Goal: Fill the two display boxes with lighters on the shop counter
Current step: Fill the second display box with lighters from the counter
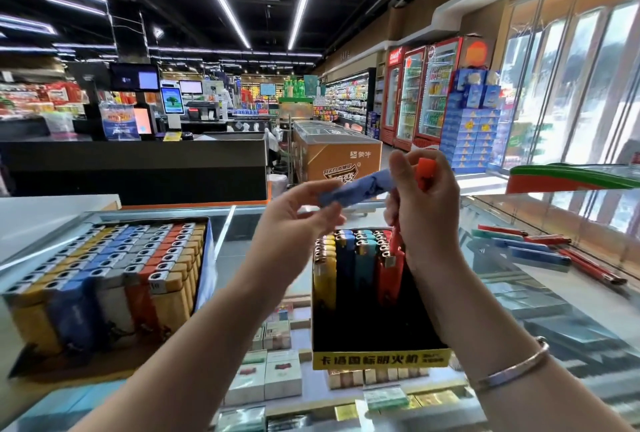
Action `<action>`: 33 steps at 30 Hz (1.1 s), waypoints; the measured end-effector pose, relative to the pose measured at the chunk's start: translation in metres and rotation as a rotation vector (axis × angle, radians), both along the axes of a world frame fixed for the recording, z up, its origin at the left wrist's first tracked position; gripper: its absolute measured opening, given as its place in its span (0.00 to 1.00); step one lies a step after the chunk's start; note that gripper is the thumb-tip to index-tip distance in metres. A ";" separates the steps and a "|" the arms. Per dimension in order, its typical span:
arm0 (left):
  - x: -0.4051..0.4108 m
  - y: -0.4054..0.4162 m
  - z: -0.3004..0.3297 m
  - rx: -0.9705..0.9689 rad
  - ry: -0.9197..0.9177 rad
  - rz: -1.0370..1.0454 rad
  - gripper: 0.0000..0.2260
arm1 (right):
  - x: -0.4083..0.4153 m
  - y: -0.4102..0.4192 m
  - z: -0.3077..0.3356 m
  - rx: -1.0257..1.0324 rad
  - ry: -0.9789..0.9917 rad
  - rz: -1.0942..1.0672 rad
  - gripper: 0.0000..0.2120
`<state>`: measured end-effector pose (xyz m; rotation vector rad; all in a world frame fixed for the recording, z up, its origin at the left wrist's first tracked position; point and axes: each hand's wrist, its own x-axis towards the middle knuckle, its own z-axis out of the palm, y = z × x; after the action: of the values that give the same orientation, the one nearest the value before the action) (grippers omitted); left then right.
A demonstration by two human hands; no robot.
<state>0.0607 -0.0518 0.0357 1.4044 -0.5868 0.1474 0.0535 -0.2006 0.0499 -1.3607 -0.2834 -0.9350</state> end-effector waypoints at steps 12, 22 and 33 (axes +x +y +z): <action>0.006 0.005 0.001 0.140 -0.269 0.259 0.11 | 0.018 -0.037 -0.009 0.519 0.454 0.136 0.10; 0.006 -0.007 -0.017 0.587 -0.603 0.411 0.11 | 0.019 -0.033 -0.010 0.428 0.455 0.148 0.14; 0.005 -0.005 -0.010 0.795 -0.416 0.478 0.02 | 0.015 -0.030 -0.010 0.299 0.444 0.112 0.14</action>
<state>0.0653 -0.0569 0.0258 2.3061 -0.6720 0.6550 0.0685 -0.2301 0.0395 -1.2216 0.1155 -0.5363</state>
